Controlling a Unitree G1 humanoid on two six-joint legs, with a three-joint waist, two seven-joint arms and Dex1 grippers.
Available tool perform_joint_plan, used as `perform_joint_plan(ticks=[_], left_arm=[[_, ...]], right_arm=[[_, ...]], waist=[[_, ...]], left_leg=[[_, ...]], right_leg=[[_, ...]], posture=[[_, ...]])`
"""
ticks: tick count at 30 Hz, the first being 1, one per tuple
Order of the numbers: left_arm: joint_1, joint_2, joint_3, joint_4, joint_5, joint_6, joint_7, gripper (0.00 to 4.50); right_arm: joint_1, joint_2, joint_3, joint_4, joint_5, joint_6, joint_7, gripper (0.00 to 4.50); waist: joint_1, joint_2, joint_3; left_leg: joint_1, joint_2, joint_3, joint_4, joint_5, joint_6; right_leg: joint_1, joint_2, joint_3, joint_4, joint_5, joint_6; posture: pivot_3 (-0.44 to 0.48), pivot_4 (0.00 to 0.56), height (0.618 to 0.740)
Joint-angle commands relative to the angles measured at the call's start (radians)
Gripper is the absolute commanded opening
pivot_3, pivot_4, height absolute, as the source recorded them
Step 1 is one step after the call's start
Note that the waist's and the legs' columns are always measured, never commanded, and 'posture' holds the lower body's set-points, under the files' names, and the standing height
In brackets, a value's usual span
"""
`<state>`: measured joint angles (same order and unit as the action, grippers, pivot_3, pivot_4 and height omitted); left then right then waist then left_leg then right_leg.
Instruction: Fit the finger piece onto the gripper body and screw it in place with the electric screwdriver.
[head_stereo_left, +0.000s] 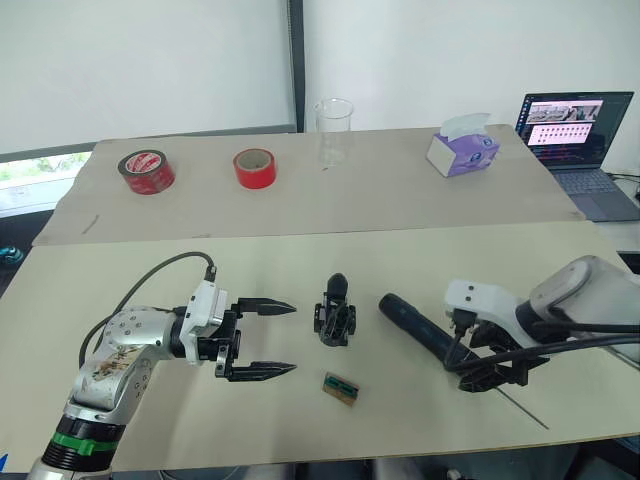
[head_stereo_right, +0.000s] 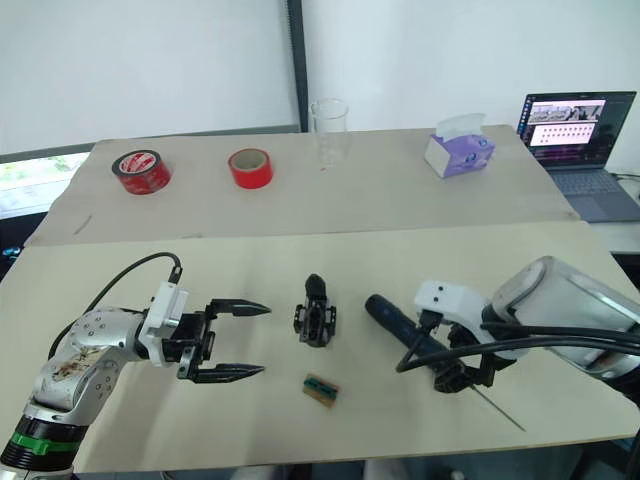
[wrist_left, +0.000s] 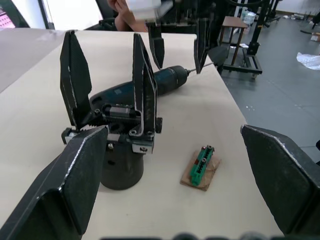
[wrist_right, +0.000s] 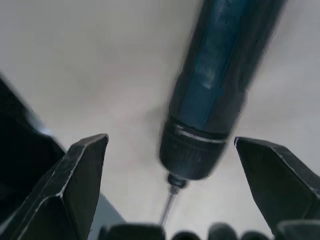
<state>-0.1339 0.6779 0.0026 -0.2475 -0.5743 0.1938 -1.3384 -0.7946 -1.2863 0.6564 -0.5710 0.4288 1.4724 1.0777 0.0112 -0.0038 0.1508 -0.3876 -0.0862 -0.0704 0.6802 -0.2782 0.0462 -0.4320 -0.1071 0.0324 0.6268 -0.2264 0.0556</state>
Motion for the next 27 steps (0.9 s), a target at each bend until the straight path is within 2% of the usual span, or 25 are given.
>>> perform_joint_plan(ticks=[1, 15, 20, 21, 27], left_arm=[[0.015, 0.004, 0.007, -0.040, 0.001, -0.018, 0.010, 4.50], [0.022, 0.009, 0.002, -0.053, -0.004, -0.010, 0.019, 4.50], [0.014, 0.011, -0.002, -0.049, -0.001, -0.010, 0.013, 4.50], [0.014, 0.011, -0.002, -0.048, -0.001, -0.010, 0.012, 4.50], [0.009, 0.016, -0.003, -0.028, 0.006, -0.017, 0.000, 4.50]], right_arm=[[-0.034, 0.028, 0.041, 0.026, -0.040, 0.017, -0.044, 4.48], [-0.022, 0.117, 0.105, 0.072, -0.053, 0.034, -0.154, 4.48], [0.004, 0.137, 0.126, 0.110, -0.065, 0.016, -0.168, 4.48], [0.009, 0.131, 0.131, 0.111, -0.065, 0.011, -0.165, 3.97], [0.029, 0.143, 0.121, 0.140, -0.095, -0.040, -0.173, 1.99]], waist=[[0.000, 0.000, 0.000], [-0.001, 0.000, 0.000], [-0.003, -0.006, -0.004], [-0.003, -0.006, -0.004], [-0.002, -0.011, -0.006]], left_leg=[[0.000, 0.000, 0.000, 0.000, 0.000, 0.000], [0.000, -0.001, 0.000, 0.000, 0.001, -0.001], [0.004, -0.001, 0.000, 0.000, 0.001, 0.000], [0.005, -0.001, 0.000, 0.000, 0.000, 0.000], [0.009, -0.001, -0.001, 0.000, 0.000, 0.001]], right_leg=[[0.000, 0.000, 0.000, 0.000, 0.000, 0.000], [-0.002, 0.000, 0.000, 0.003, 0.000, 0.000], [0.003, 0.001, 0.000, 0.002, 0.000, 0.000], [0.005, 0.001, -0.001, 0.001, 0.000, 0.000], [0.008, 0.003, -0.002, 0.000, 0.000, 0.000]], posture=[[0.000, 0.150, 0.740], [0.000, 0.150, 0.740], [0.000, 0.150, 0.740], [0.000, 0.150, 0.740], [0.000, 0.150, 0.740]])
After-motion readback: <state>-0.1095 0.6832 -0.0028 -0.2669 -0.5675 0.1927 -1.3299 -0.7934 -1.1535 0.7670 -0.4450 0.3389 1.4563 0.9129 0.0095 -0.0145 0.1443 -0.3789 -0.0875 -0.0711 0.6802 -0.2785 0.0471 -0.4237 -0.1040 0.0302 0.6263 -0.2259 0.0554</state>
